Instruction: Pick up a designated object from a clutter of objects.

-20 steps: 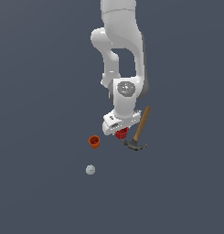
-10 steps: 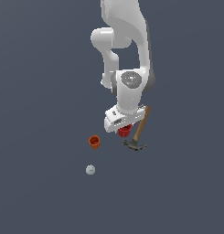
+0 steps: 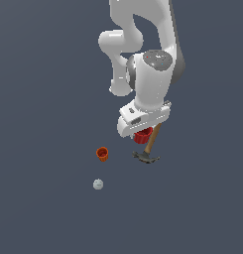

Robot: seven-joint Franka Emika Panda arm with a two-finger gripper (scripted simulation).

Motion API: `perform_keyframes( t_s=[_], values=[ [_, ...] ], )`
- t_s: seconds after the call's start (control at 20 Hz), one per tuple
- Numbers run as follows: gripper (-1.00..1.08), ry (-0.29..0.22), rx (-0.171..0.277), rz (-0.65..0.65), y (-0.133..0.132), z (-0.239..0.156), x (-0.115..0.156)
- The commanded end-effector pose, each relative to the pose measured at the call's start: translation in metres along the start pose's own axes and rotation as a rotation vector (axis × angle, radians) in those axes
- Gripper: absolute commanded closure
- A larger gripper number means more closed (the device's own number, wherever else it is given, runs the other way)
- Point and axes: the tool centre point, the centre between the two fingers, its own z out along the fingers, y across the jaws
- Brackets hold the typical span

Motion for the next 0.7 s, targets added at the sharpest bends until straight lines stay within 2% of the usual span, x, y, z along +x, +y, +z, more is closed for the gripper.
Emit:
perform_keyframes(
  t_s=[0.0,0.65],
  values=[
    [1.08,0.001,0.0,0.0,-0.002,-0.025,0.009],
    [1.08,0.001,0.0,0.0,-0.011,-0.142,0.055]
  ],
)
